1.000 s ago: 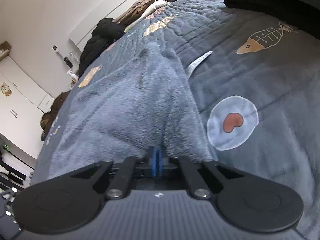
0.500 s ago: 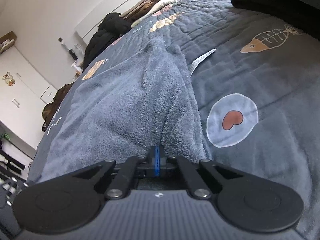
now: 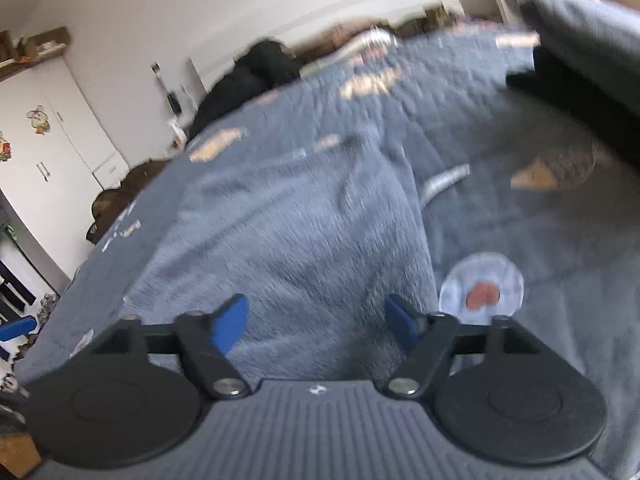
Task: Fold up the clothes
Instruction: 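Open both grippers and lay the folded blanket flat on the quilt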
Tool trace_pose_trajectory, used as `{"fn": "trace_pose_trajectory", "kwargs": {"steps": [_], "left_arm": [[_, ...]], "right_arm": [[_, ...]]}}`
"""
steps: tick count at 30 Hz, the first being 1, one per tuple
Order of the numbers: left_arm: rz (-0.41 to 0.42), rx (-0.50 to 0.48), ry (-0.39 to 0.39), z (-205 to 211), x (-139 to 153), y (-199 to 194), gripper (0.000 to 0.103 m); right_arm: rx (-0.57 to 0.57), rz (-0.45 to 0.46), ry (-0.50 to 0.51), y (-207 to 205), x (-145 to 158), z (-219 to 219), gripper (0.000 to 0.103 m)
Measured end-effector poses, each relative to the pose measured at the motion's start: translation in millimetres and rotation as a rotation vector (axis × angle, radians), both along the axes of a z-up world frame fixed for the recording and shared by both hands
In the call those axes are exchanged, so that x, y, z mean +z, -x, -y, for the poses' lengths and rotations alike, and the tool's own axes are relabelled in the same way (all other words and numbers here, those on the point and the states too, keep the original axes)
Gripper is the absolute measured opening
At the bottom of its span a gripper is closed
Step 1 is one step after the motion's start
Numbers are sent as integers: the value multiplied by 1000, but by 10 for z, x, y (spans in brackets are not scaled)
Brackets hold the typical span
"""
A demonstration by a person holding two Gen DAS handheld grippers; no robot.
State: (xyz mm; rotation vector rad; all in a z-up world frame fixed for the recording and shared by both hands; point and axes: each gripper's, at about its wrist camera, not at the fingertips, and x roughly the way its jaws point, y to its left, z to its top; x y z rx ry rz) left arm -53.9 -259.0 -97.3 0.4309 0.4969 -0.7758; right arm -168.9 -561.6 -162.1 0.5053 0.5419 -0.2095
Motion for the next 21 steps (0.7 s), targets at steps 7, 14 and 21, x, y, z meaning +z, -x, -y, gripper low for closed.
{"fn": "trace_pose_trajectory", "kwargs": {"steps": [7, 14, 21], "left_arm": [[-275, 80, 204, -12, -51, -239, 73], [-342, 100, 224, 33, 15, -353, 84], [-433, 127, 184, 75, -170, -728, 90]], "right_arm": [[-13, -68, 76, 39, 244, -185, 91], [-56, -105, -5, 233, 249, -237, 92], [-65, -109, -42, 156, 133, -96, 92]]}}
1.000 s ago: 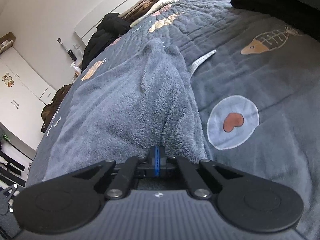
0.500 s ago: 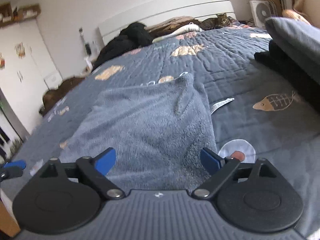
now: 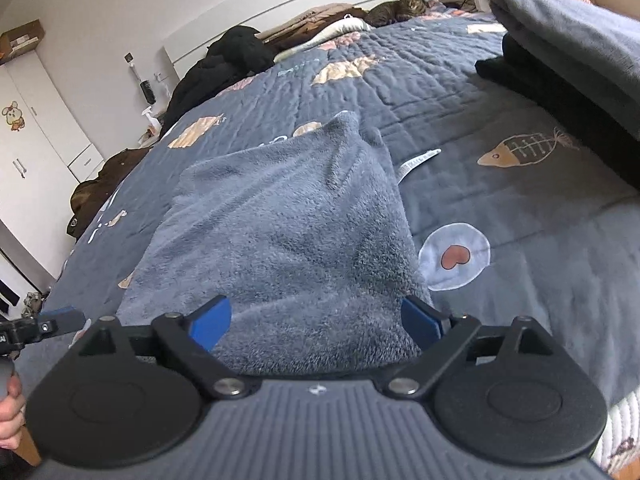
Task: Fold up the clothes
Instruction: 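Open both grippers and lay the folded blanket flat on the quilt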
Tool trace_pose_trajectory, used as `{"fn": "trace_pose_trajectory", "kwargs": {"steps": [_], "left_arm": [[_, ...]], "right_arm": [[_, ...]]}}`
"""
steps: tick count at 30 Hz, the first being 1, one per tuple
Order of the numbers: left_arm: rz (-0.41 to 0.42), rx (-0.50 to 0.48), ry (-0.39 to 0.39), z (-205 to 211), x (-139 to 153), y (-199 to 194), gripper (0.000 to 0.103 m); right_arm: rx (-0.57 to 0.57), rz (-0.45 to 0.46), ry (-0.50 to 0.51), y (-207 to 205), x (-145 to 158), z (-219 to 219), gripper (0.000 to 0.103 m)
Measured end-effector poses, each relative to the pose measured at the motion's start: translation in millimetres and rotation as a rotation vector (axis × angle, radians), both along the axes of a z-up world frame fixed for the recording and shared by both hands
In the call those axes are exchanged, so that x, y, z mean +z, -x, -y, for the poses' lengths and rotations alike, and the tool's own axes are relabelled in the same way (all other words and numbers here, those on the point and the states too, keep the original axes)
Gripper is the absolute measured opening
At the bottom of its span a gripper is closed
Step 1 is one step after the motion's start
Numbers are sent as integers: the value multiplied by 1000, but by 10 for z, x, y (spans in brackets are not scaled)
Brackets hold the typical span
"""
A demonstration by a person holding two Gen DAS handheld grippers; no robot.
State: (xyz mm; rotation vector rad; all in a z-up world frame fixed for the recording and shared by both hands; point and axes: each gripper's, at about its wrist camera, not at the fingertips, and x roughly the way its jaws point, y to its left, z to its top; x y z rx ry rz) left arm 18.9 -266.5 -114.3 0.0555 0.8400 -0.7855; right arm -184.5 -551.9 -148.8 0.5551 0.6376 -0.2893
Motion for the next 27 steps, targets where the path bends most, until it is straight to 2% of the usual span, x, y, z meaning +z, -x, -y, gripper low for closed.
{"fn": "trace_pose_trajectory", "kwargs": {"steps": [2, 5, 13, 18, 22, 24, 27], "left_arm": [[-78, 32, 14, -66, -111, -172, 90], [-216, 65, 87, -169, -264, -385, 90], [-415, 83, 173, -372, -636, -583, 90], [-455, 68, 179, -324, -796, -568, 90], [-529, 8, 300, -327, -820, -550, 89], [-527, -18, 305, -298, -849, -529, 89], [-566, -6, 313, -299, -1000, -553, 88]], "right_arm": [[-10, 12, -14, -26, -31, 60, 91], [-29, 48, -46, -31, -72, 134, 91], [23, 110, -67, -189, 88, 110, 92], [16, 132, -104, -312, 61, 200, 92], [-7, 136, -125, -409, -21, 282, 92], [-15, 145, -139, -450, -65, 308, 92], [-22, 142, -156, -545, -95, 322, 91]]}}
